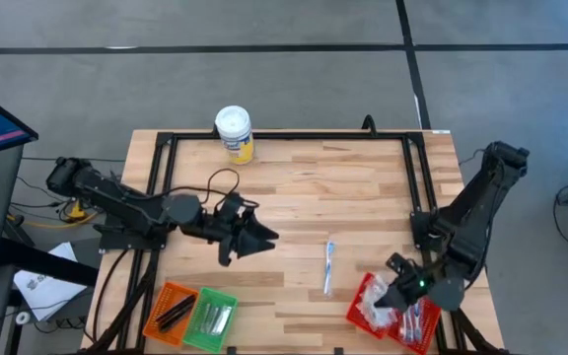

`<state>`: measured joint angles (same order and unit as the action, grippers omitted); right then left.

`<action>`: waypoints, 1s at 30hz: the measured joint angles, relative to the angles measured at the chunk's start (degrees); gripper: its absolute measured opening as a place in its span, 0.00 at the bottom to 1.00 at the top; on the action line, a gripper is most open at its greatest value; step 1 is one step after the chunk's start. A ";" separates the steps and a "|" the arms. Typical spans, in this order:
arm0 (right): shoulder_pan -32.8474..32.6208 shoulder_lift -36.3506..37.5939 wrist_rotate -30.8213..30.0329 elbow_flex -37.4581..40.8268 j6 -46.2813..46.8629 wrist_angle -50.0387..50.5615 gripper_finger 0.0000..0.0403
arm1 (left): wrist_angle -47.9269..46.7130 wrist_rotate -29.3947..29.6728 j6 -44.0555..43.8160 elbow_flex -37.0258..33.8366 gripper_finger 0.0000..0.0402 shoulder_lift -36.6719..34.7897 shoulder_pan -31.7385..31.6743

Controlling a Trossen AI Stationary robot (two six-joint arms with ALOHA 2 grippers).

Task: Pick & Place Travel size toiletries
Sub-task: Put the cotton pods into the left red basket

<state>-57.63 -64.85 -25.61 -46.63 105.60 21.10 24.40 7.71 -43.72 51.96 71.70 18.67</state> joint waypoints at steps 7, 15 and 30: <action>-3.23 -5.82 -0.07 -2.01 0.53 -2.15 0.00 | -0.01 2.46 0.07 0.00 0.46 0.00 1.88; -4.31 -7.22 0.22 -2.36 1.20 0.48 0.00 | 0.01 4.42 -0.11 -0.02 0.47 0.02 1.86; -3.70 -7.27 7.49 -2.36 2.84 8.64 0.00 | 0.02 4.82 -0.18 -0.02 0.47 0.02 1.51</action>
<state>-61.32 -72.12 -18.12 -48.99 108.44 29.74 24.42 12.53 -43.91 51.94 71.72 20.18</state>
